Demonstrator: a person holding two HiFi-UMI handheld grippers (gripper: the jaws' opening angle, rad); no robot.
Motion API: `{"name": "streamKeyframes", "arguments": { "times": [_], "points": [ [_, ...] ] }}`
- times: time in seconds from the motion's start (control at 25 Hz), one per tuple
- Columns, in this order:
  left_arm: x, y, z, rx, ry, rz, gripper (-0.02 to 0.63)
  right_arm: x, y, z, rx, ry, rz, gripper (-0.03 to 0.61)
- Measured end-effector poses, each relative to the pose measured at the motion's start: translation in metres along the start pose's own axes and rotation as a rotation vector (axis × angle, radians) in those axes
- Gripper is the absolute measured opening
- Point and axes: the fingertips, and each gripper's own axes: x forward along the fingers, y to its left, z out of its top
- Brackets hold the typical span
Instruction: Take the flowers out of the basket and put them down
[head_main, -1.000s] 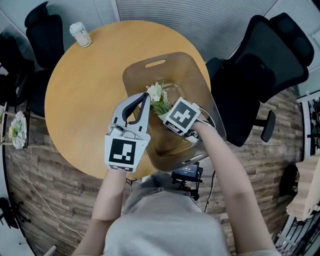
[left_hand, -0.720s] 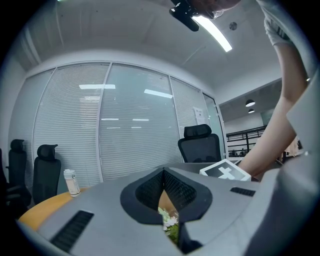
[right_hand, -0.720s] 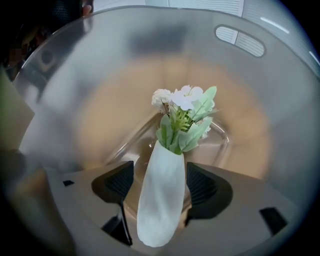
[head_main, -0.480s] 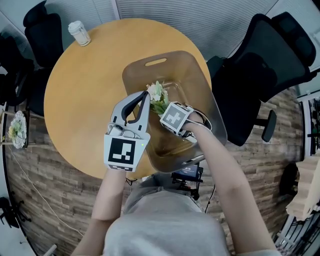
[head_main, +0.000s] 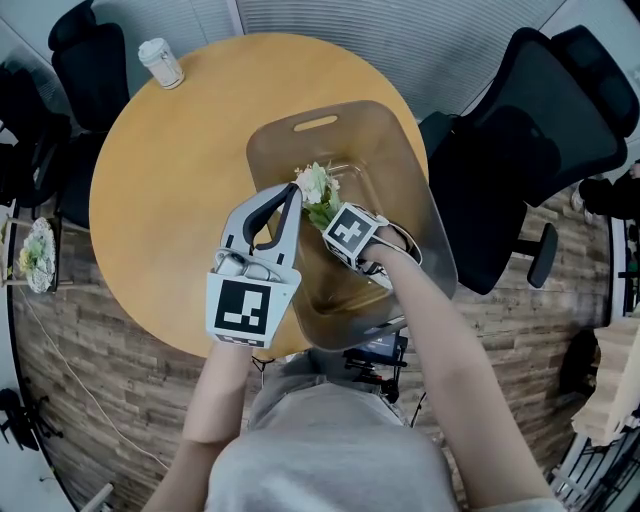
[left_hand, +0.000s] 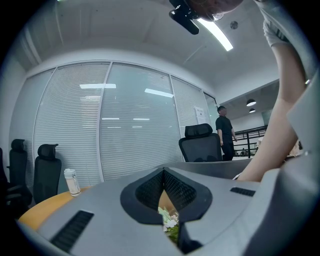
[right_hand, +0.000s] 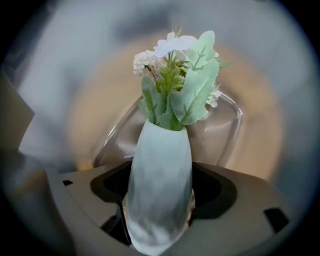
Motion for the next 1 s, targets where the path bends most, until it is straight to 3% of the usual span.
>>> {"name": "streamKeyframes", "arguments": {
  "times": [0.2,0.6,1.0],
  "points": [
    [0.002,0.001,-0.001,-0.003,0.007,0.010,0.003,0.016,-0.010,0.003,-0.031,-0.006,-0.084,0.371],
    [0.004,0.005,-0.002,-0.011,-0.007,0.040,0.003,0.018,-0.012,0.007,-0.031,-0.044,-0.058,0.385],
    [0.002,0.010,-0.005,0.000,-0.001,0.062,0.003,0.005,-0.004,0.008,0.061,-0.063,-0.005,0.387]
  ]
}}
